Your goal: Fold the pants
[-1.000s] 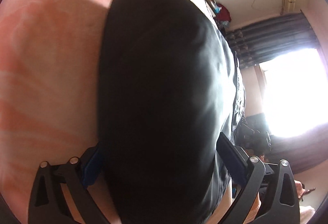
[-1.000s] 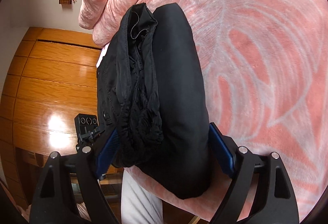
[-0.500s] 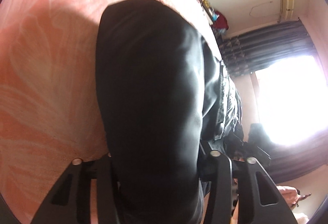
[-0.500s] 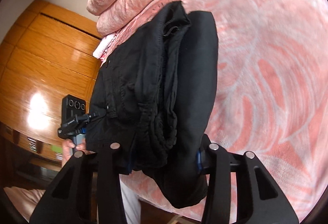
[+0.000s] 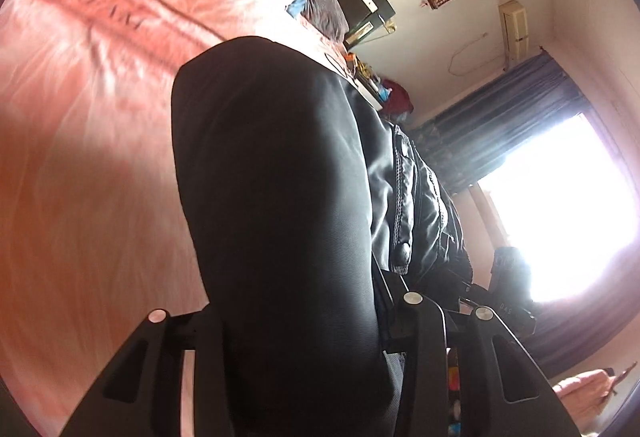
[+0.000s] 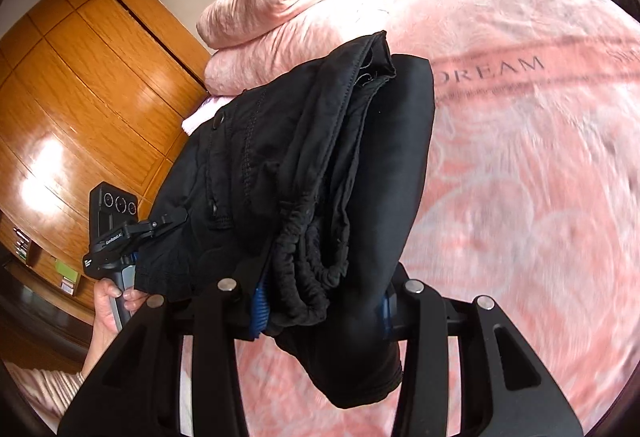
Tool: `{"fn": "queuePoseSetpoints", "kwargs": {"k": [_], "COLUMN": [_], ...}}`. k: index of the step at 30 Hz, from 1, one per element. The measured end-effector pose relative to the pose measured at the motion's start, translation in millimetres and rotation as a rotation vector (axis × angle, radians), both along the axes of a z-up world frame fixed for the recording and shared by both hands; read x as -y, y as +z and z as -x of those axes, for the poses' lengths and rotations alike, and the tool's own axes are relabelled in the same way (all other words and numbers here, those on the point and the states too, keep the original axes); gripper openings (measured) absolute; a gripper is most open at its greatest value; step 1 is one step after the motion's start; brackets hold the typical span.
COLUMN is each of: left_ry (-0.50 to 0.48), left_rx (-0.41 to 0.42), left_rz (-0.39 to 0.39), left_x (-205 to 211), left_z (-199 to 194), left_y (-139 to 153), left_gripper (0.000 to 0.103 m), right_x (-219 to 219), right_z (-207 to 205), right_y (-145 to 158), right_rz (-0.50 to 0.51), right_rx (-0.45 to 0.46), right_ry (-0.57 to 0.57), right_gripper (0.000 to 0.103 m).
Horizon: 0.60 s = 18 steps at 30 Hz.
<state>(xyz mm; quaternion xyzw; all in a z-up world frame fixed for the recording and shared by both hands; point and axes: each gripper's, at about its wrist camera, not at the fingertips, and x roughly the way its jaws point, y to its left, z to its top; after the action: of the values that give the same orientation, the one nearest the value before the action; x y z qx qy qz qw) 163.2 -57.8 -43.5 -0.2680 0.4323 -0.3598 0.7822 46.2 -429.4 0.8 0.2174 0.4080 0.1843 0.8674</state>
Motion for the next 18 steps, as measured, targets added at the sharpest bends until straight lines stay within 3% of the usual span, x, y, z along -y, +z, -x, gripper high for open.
{"fn": "queuePoseSetpoints", "kwargs": {"k": [4,8,13,18], "left_ry": [0.001,-0.002,-0.011,0.004], "left_rx": [-0.015,-0.048,-0.023,-0.007], "left_rz": [-0.033,-0.101,-0.084,-0.106], "left_x": [-6.7,-0.1,-5.2,-2.6], "left_z": [-30.3,-52.7,-51.1,-54.1], "left_y": [-8.6,-26.0,-47.3,-58.8], "left_gripper": [0.040,0.041,0.053,0.069], "right_x": [6.7,12.2,29.7,37.1], "right_z": [-38.1,-66.4,-68.7,-67.3], "right_y": [-19.6,-58.9,-93.6,-110.9], "right_rz": [-0.013,-0.032,-0.146,-0.180], "right_rx": [-0.031,-0.120,-0.151,-0.154], "right_ry": [-0.010,-0.033,-0.052,-0.076], "right_gripper": [0.040,0.042,0.052,0.063]}}
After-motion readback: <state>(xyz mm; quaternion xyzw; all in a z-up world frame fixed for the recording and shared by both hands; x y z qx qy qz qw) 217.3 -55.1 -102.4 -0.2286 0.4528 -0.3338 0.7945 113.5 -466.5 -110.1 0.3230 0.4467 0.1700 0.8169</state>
